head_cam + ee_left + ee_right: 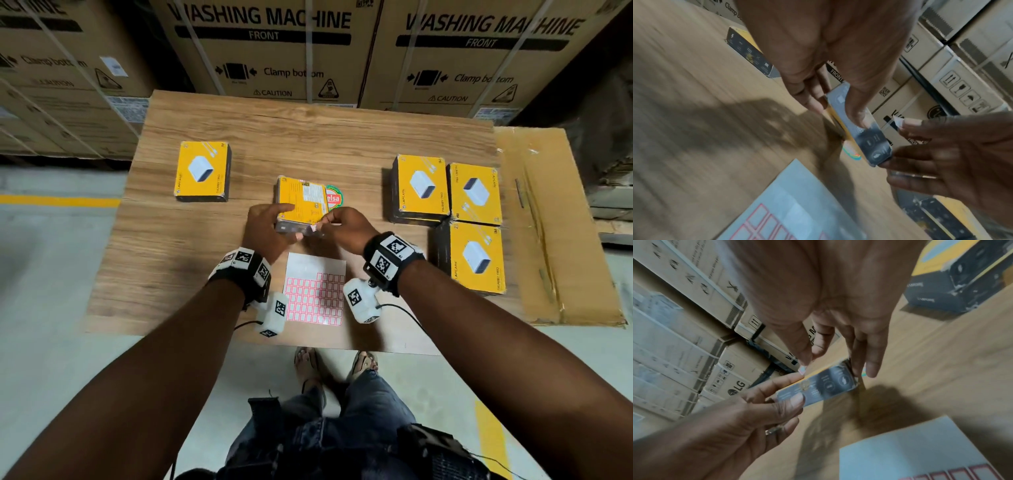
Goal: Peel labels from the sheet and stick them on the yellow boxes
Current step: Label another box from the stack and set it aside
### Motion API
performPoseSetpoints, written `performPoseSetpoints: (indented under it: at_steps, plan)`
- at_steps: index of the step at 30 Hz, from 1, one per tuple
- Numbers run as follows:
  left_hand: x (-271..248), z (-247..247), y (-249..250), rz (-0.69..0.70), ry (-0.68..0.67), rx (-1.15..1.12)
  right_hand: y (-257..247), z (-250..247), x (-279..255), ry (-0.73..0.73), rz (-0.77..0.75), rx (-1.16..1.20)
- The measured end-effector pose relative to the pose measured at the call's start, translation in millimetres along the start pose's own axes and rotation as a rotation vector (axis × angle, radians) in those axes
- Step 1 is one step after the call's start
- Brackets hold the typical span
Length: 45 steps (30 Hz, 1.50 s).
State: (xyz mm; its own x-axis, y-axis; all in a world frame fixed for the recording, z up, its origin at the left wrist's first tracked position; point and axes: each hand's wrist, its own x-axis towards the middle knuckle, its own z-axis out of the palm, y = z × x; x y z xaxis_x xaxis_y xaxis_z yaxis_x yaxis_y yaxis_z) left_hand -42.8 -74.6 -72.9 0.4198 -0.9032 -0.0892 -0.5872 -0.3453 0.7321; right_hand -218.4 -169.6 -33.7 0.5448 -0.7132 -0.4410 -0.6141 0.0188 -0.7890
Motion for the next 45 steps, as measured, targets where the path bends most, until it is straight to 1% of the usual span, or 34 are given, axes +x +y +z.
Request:
performPoseSetpoints:
  at_steps: [2, 3, 6, 7, 9, 11, 15, 18, 27, 33, 45]
  plan:
    - [0, -6, 13, 0.031, 0.044, -0.034, -8, -8, -3, -0.036, -0.012, -0.014]
    - [1, -9, 20, 0.010, 0.058, -0.094, -12, -11, -4, -0.043, -0.014, -0.021]
    - [-4, -17, 43, -0.143, 0.047, -0.359, -22, -21, -9, -0.054, -0.033, -0.041]
    - [-6, -19, 48, -0.160, 0.043, -0.407, -26, -25, -10, -0.067, -0.035, -0.044]
    - [-6, -22, 52, -0.166, 0.025, -0.425, -32, -30, -14, -0.105, -0.037, -0.075]
    - [-5, -25, 56, -0.169, 0.002, -0.417, -38, -34, -18, -0.107, -0.063, -0.180]
    - [-4, -28, 62, -0.163, -0.040, -0.352, -50, -38, -25, -0.012, -0.170, -0.374]
    - [-4, -27, 69, -0.194, -0.030, -0.350, -56, -36, -20, -0.055, -0.209, -0.467]
    - [-5, -28, 72, -0.255, -0.011, -0.326, -74, -31, -4, -0.114, -0.216, -0.660]
    - [-7, -29, 72, -0.269, -0.001, -0.338, -78, -30, 1, -0.136, -0.229, -0.735]
    - [-5, -26, 75, -0.294, -0.026, -0.348, -71, -31, 7, -0.110, -0.230, -0.709]
